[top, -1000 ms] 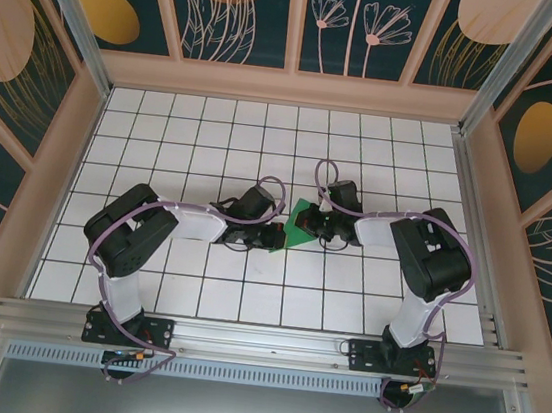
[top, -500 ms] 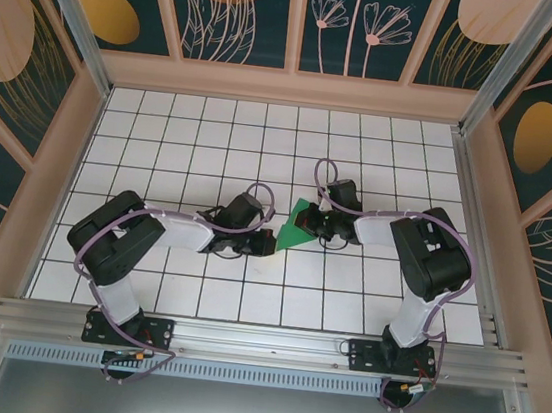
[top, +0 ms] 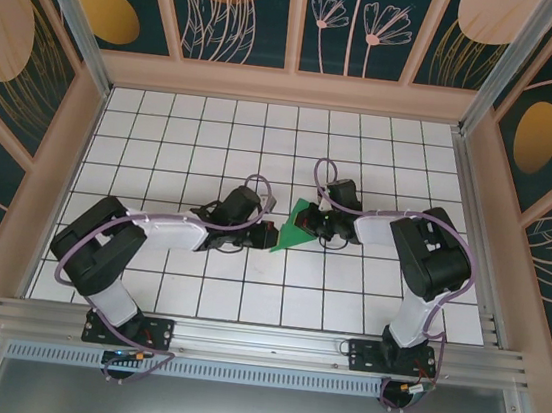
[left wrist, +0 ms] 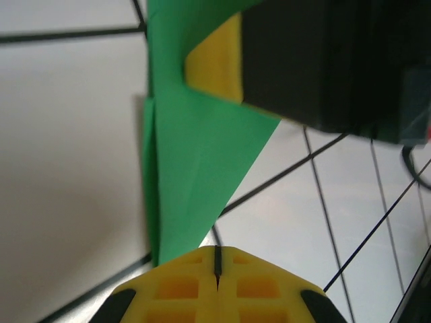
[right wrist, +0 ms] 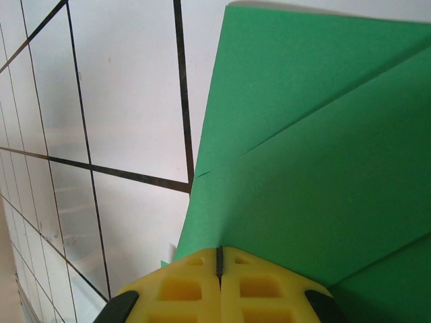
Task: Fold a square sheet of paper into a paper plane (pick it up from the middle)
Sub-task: Fourth fold the wing at the center of the table.
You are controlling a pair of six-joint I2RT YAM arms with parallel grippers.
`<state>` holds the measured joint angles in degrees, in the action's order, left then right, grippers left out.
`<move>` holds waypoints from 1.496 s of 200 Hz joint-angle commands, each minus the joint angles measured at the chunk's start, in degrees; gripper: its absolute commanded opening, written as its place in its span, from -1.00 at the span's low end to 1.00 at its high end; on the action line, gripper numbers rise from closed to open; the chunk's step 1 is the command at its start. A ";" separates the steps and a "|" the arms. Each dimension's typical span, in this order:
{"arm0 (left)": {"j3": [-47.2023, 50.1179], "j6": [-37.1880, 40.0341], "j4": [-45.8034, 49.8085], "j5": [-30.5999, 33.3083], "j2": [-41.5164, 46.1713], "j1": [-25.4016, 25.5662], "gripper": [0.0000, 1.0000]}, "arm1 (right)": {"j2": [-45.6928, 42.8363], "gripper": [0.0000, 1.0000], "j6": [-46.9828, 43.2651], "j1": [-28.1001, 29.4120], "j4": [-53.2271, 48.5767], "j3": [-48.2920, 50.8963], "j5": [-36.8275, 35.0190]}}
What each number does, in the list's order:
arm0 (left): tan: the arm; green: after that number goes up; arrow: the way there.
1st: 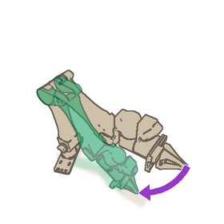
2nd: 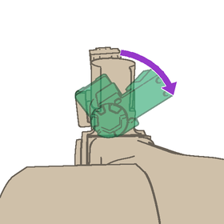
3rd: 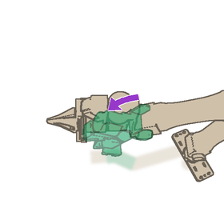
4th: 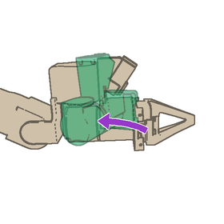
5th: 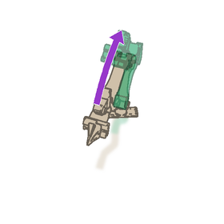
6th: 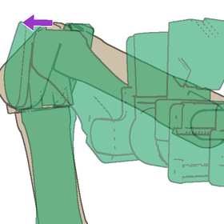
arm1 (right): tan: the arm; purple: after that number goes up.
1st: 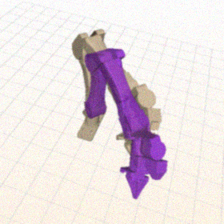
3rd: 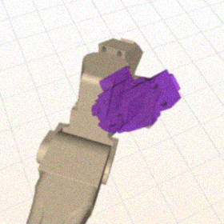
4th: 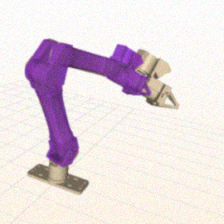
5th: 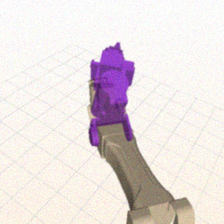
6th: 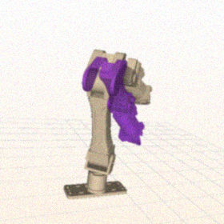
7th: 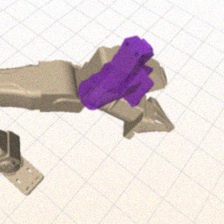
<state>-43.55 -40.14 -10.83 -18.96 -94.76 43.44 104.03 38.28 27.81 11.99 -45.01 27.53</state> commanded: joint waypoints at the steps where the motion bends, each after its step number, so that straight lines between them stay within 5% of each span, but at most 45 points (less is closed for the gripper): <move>1: -2.45 -1.30 -2.40 0.78 -3.07 -0.29 -1.00 | 5.98 -1.00 -1.02 0.05 -10.58 2.70 -9.79; 158: -0.57 0.59 4.56 1.12 -9.71 -0.29 -1.00 | -6.66 -1.00 -5.56 2.14 -5.04 -0.61 1.74; 299: 0.78 0.28 4.98 1.49 -9.59 -0.29 -1.00 | -0.49 -1.00 -7.55 6.16 -6.40 2.37 -3.00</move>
<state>-45.47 -40.56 -11.68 -18.98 -102.80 43.44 101.95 33.78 34.39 8.95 -44.71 27.94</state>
